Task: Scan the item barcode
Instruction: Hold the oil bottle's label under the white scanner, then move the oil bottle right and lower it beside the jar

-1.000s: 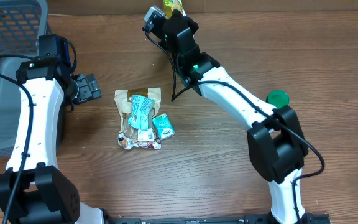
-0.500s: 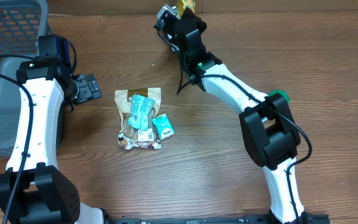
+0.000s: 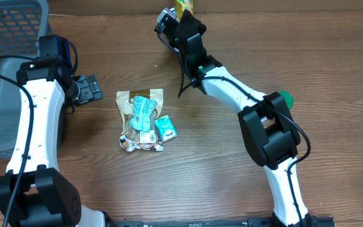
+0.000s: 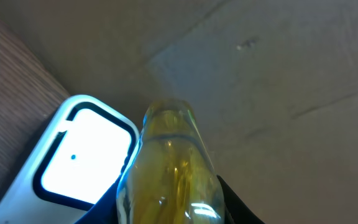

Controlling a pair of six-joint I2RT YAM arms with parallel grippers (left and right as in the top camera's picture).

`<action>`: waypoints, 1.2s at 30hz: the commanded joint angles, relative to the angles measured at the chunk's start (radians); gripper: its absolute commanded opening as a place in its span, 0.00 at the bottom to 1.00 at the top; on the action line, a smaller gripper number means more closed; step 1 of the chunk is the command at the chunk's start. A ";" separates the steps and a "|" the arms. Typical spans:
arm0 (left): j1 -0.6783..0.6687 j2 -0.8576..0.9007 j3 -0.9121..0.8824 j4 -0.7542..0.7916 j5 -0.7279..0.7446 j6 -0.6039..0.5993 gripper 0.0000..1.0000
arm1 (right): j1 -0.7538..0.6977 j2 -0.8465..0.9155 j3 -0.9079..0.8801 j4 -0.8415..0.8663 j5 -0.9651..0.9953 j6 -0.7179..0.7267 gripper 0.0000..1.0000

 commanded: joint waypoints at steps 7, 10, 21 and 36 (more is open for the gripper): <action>0.002 -0.016 0.020 0.000 -0.012 0.011 1.00 | -0.006 -0.011 0.028 0.007 -0.021 0.058 0.04; 0.002 -0.016 0.020 0.000 -0.012 0.011 0.99 | -0.006 -0.018 0.028 0.059 0.042 0.094 0.04; 0.002 -0.016 0.020 0.000 -0.012 0.011 0.99 | 0.008 -0.247 0.028 -0.077 0.096 0.299 0.04; 0.002 -0.016 0.020 0.000 -0.012 0.011 1.00 | -0.163 -0.453 0.028 -1.088 -0.191 0.932 0.04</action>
